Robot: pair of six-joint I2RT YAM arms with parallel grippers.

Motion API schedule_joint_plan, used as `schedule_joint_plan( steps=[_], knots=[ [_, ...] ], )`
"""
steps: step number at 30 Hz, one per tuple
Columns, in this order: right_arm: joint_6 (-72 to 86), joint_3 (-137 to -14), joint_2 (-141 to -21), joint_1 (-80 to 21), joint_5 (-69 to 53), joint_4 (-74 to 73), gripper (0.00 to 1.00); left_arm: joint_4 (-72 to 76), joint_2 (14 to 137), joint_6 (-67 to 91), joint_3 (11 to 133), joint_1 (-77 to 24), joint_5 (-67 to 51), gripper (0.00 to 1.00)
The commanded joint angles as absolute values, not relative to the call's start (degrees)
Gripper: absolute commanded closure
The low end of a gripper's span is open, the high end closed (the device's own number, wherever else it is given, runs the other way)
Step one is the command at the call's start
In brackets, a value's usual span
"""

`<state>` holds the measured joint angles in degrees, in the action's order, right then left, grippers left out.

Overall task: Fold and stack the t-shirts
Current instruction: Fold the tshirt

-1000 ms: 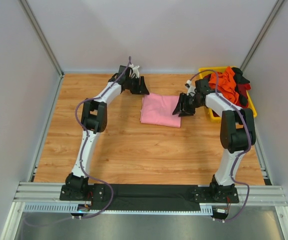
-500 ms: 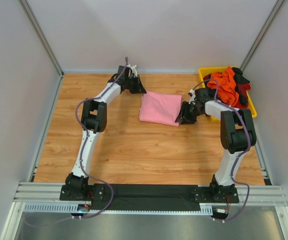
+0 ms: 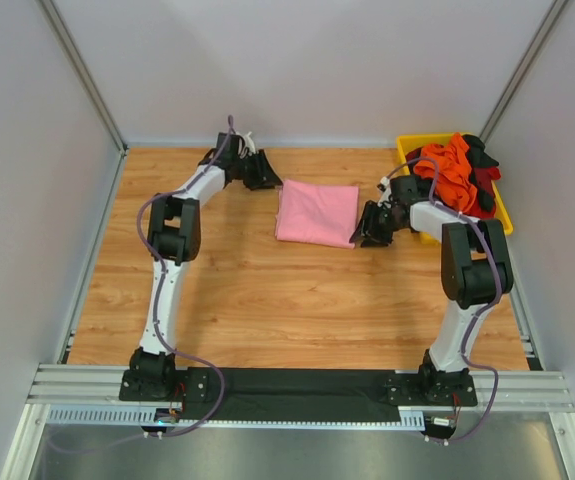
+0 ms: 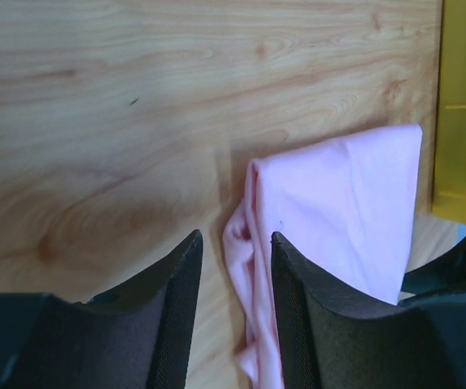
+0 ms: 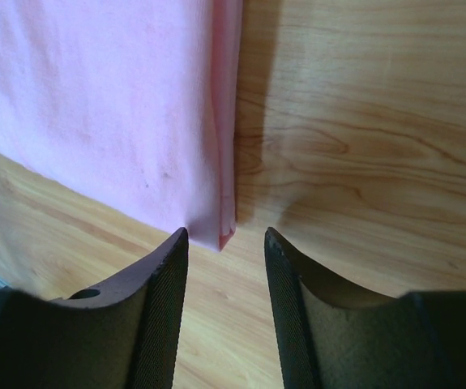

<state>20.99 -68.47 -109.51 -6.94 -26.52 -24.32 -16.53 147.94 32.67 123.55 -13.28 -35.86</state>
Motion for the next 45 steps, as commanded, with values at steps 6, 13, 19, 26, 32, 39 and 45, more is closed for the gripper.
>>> schedule_joint_plan(
  steps=[6, 13, 19, 26, 32, 39, 45],
  knots=[
    [19.3, -70.4, -104.6, -6.8, -29.4, -26.7, 0.52, -18.7, 124.4, 26.4, 105.3, -10.9, -38.8, 0.53],
    [10.5, -73.6, -109.9, -6.5, -34.9, -30.5, 0.52, -15.5, 117.2, 20.7, 86.3, -16.1, -40.5, 0.53],
    [7.6, -73.6, -110.9, -6.5, -35.9, -30.0, 0.52, -14.4, 118.6, 19.2, 83.2, -18.9, -37.7, 0.52],
    [5.8, -75.9, -114.5, -6.5, -37.7, -30.9, 0.52, -16.1, 120.2, 17.8, 83.3, -19.9, -34.6, 0.49],
    [4.6, -76.0, -115.8, -6.5, -36.5, -31.1, 0.57, -17.2, 119.7, 16.0, 82.1, -19.9, -32.6, 0.47],
    [4.2, -76.4, -116.4, -6.6, -37.4, -30.6, 0.60, -15.6, 121.2, 16.4, 81.8, -20.0, -34.9, 0.46],
    [4.0, -76.5, -116.6, -6.5, -37.4, -30.6, 0.68, -15.2, 123.0, 17.3, 83.1, -20.3, -36.3, 0.57]
  ],
)
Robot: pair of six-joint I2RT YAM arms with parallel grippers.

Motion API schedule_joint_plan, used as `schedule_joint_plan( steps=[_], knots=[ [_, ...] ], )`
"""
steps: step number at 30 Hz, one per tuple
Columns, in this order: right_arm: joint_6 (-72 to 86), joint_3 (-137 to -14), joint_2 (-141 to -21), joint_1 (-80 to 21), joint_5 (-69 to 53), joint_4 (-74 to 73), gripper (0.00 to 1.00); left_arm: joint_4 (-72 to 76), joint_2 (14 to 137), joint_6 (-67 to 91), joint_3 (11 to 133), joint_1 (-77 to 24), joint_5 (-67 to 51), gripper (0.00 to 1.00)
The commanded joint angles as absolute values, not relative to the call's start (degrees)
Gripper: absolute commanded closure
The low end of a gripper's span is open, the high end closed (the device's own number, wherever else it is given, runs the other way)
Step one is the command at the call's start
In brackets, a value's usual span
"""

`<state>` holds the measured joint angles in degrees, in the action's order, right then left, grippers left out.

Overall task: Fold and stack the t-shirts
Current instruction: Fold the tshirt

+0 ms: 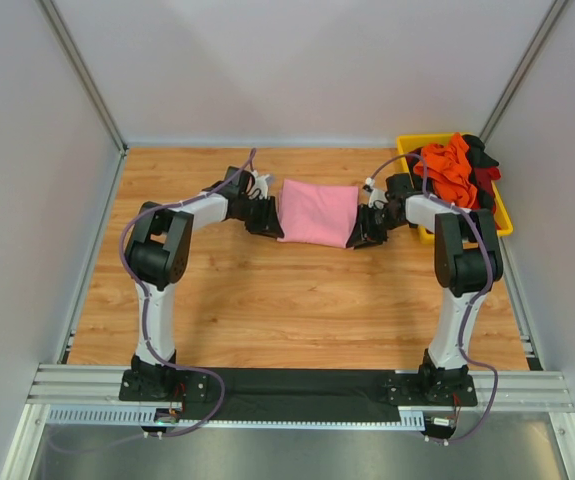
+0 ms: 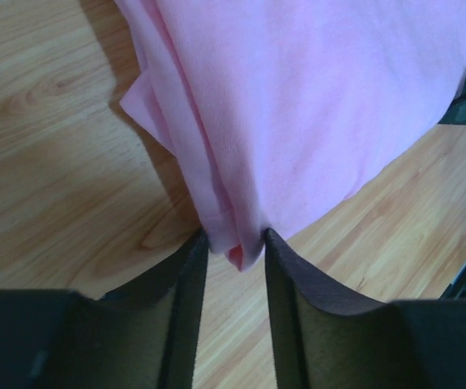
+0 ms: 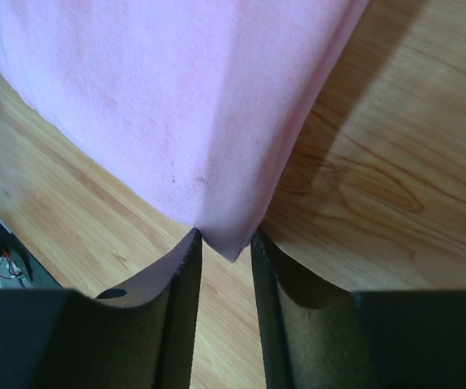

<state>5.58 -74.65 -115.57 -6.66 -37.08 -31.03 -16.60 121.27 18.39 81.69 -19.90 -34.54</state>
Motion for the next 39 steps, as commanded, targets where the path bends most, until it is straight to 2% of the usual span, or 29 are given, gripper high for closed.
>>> schedule_joint_plan(
  steps=[1, 2, 3, 4, 6, 7, 22, 32, 33, 34, 36, 37, 39],
  knots=[
    [4.0, -76.6, -116.7, -6.5, -37.4, -30.5, 0.69, -15.3, 123.4, 17.4, 83.3, -20.3, -36.5, 0.61],
    [4.0, -76.6, -116.7, -6.4, -37.6, -30.6, 0.74, -15.3, 123.6, 17.6, 83.5, -20.3, -36.7, 0.66],
    [4.0, -76.6, -116.6, -6.3, -37.6, -30.6, 0.76, -15.6, 123.7, 17.7, 83.8, -20.3, -36.6, 0.79],
    [4.0, -76.6, -116.6, -6.4, -37.5, -30.5, 0.80, -15.6, 123.8, 17.7, 83.8, -20.3, -36.6, 0.85],
    [4.0, -76.5, -116.2, -6.2, -37.0, -30.4, 0.95, -16.7, 123.6, 17.6, 84.4, -20.3, -35.2, 1.00],
    [4.0, -76.4, -116.1, -6.0, -36.8, -30.5, 1.00, -17.1, 123.4, 17.5, 84.5, -20.3, -34.0, 1.00],
    [4.5, -74.1, -113.7, -5.0, -37.1, -30.5, 1.00, -25.5, 120.1, 14.9, 85.2, -20.2, -22.5, 1.00],
    [6.9, -70.1, -111.4, -6.2, -38.0, -28.3, 0.99, -26.4, 119.1, 15.9, 83.4, -20.2, -22.6, 1.00],
    [7.5, -69.6, -111.4, -6.2, -38.3, -26.7, 0.97, -25.8, 118.7, 16.7, 83.0, -20.2, -22.8, 0.97],
    [7.8, -69.4, -111.4, -6.2, -38.0, -26.6, 0.90, -25.5, 118.7, 17.0, 82.5, -20.2, -23.1, 0.91],
    [8.3, -69.6, -111.9, -6.2, -37.2, -27.1, 0.84, -25.3, 118.2, 17.5, 82.4, -20.2, -23.6, 0.87],
    [8.4, -69.6, -111.9, -6.2, -37.0, -27.2, 0.77, -25.7, 118.0, 17.7, 82.5, -20.2, -23.6, 0.76],
    [9.1, -69.1, -111.2, -6.2, -35.9, -27.4, 0.70, -27.1, 116.8, 18.2, 84.0, -20.2, -22.2, 0.68]
  ],
)
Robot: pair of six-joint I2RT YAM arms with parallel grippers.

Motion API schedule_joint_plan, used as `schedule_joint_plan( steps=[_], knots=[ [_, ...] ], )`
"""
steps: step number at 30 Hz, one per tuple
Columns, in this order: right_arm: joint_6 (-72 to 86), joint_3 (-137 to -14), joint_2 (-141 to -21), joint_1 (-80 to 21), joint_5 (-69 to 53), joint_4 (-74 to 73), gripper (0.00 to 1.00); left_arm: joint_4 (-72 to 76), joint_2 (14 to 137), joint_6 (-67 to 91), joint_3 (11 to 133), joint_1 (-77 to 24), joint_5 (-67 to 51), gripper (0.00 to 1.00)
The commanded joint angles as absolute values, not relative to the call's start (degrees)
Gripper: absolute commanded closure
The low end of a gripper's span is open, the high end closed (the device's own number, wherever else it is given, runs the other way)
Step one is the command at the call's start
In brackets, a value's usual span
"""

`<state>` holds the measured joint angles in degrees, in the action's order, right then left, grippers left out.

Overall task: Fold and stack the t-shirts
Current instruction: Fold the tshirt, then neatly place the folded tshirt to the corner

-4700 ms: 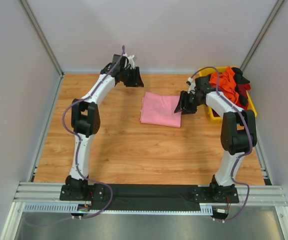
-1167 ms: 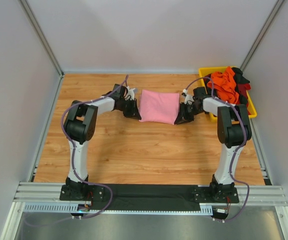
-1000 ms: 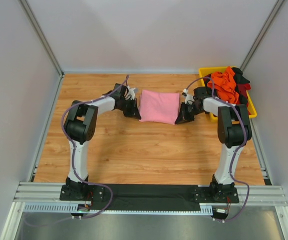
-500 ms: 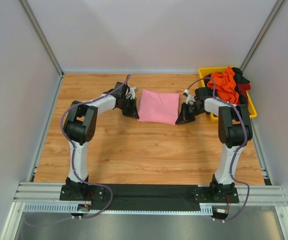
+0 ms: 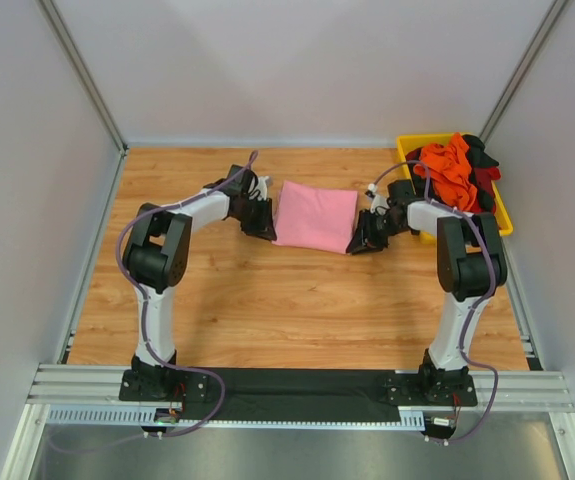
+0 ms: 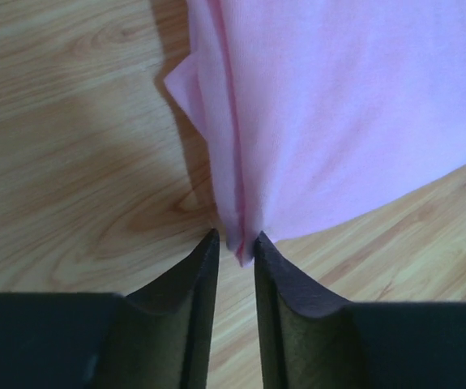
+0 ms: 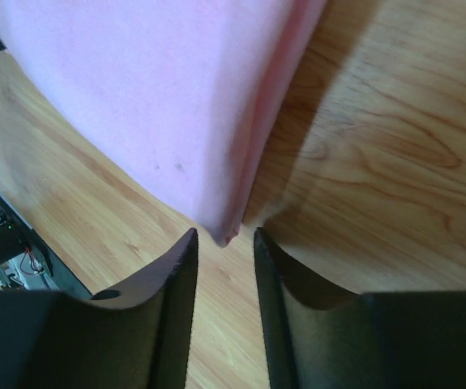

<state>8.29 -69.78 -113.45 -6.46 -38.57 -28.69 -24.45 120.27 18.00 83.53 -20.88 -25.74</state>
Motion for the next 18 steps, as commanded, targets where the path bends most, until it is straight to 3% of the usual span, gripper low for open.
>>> schedule_joint_plan(
  steps=[1, 7, 18],
  knots=[
    [9.7, -69.0, -110.1, -6.2, -35.6, -27.5, 0.62, -28.0, 116.3, 18.4, 85.0, -20.2, -20.1, 0.62],
    [13.0, -67.1, -102.1, -6.2, -35.2, -28.9, 0.41, -31.5, 117.5, 14.7, 93.4, -19.8, -21.7, 0.52],
    [13.8, -69.3, -94.1, -6.3, -33.7, -32.2, 0.37, -35.7, 131.7, 13.4, 109.7, -17.9, -32.8, 0.44]
  ],
)
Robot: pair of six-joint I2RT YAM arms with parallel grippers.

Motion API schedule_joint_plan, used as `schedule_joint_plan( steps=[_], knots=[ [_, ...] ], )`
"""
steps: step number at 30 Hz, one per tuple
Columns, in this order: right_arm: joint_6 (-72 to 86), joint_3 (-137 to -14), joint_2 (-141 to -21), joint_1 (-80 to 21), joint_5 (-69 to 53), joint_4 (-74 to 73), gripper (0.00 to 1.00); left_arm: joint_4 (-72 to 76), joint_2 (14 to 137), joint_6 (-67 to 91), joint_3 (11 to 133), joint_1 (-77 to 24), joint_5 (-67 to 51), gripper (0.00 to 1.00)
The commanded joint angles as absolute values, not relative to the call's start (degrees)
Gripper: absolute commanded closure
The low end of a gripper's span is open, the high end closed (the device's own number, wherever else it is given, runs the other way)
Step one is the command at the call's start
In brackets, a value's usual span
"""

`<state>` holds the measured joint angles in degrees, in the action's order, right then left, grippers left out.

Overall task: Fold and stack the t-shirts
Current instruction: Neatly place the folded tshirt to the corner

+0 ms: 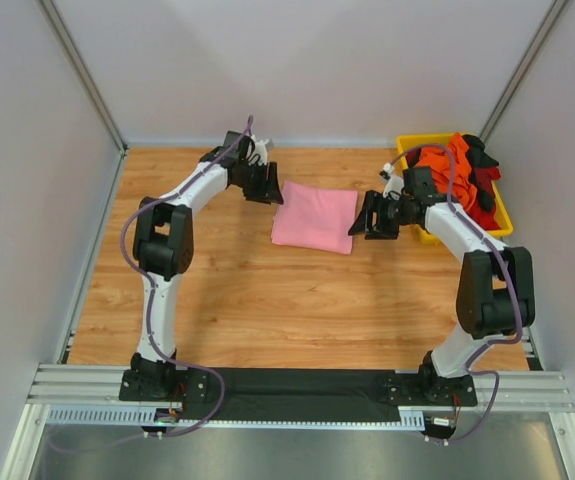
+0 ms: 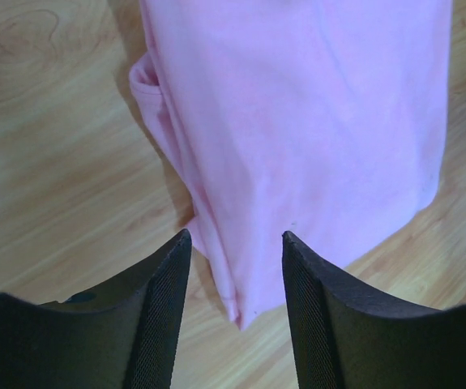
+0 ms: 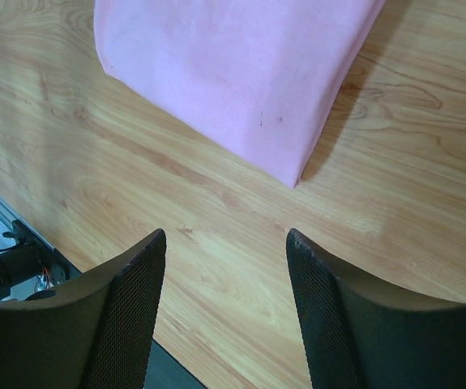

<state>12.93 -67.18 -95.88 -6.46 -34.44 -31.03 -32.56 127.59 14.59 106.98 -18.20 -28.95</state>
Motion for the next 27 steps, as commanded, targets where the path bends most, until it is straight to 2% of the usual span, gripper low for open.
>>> schedule_joint_plan(
  steps=[1, 7, 10, 11, 12, 14, 15, 18, 27],
  knots=[
    [13.9, -69.8, -94.0, -6.4, -33.7, -32.3, 0.37, -35.7, 132.6, 13.6, 111.0, -17.9, -33.2, 0.44],
    [13.9, -70.1, -93.5, -6.4, -34.1, -32.1, 0.37, -34.1, 137.1, 15.1, 112.6, -18.0, -34.5, 0.45],
    [13.8, -70.1, -93.2, -6.5, -34.1, -31.7, 0.37, -32.7, 137.5, 15.8, 112.0, -18.0, -34.8, 0.51],
    [13.8, -70.1, -93.2, -6.5, -34.1, -31.6, 0.37, -32.4, 137.5, 15.8, 111.9, -18.0, -34.8, 0.55],
    [13.9, -70.1, -93.0, -6.5, -34.1, -31.6, 0.37, -32.2, 137.4, 16.0, 112.2, -18.0, -34.8, 0.63],
    [13.9, -70.1, -92.9, -6.5, -34.2, -31.4, 0.37, -32.1, 137.5, 16.2, 112.6, -18.0, -35.1, 0.74],
    [14.0, -70.0, -92.9, -6.4, -34.3, -31.2, 0.37, -32.1, 137.5, 16.3, 113.2, -18.0, -35.2, 0.85],
    [14.1, -69.5, -92.8, -6.6, -34.2, -30.7, 0.37, -32.6, 137.1, 16.6, 114.2, -17.9, -34.7, 1.00],
    [13.8, -69.0, -92.3, -6.5, -33.3, -31.4, 0.37, -42.5, 134.7, 11.6, 116.5, -13.5, -25.5, 1.00]
  ],
)
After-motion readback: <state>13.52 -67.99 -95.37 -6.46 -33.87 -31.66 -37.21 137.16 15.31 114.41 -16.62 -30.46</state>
